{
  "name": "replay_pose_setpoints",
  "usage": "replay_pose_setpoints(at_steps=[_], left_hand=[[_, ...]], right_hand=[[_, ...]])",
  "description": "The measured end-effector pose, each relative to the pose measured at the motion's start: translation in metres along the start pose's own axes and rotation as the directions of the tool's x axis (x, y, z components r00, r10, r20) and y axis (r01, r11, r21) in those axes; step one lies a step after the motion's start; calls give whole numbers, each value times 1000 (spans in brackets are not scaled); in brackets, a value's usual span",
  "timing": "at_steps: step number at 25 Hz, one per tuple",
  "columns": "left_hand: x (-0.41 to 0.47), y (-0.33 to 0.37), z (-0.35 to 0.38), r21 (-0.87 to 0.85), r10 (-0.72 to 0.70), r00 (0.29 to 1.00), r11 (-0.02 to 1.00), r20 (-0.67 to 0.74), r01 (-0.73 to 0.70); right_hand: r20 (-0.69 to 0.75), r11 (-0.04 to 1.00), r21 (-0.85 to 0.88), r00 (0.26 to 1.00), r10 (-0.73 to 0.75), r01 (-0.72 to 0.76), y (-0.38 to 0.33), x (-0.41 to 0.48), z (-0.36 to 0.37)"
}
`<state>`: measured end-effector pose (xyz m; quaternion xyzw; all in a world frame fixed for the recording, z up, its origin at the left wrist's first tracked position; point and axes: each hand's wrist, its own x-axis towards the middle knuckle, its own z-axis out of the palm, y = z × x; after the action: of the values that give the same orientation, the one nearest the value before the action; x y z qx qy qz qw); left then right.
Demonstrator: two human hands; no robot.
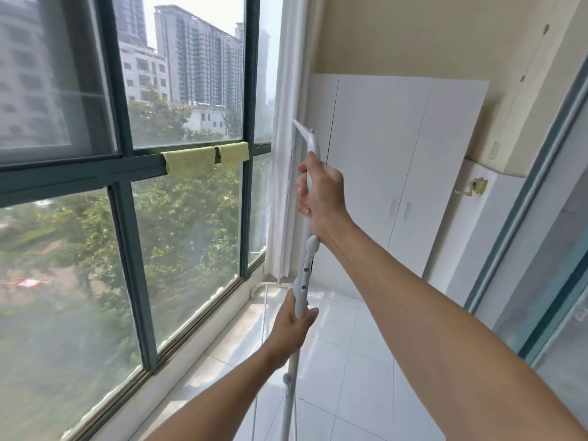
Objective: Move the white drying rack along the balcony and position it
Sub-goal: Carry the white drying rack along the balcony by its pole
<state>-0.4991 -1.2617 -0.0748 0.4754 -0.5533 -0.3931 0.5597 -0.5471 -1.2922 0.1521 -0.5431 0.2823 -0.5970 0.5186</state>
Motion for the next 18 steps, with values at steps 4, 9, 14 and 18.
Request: replay_pose_setpoints(at_steps=[4,9,14,18], left_hand=[[57,-14,21,19,-19,1000,1000,-6,19],[128,-27,36,4,-45,999,999,14,45],[194,-45,36,4,-51,998,999,21,51],[233,-57,31,9,-59,998,998,28,59]], right_hand=[[6,1000,10,1000,-2,2,15,55,-29],[-12,1000,8,1000,-14,14,35,125,-55],[-17,1000,0,1000,-13,13,58,190,-65],[-6,1000,1,1000,-2,2,76,228,-67]])
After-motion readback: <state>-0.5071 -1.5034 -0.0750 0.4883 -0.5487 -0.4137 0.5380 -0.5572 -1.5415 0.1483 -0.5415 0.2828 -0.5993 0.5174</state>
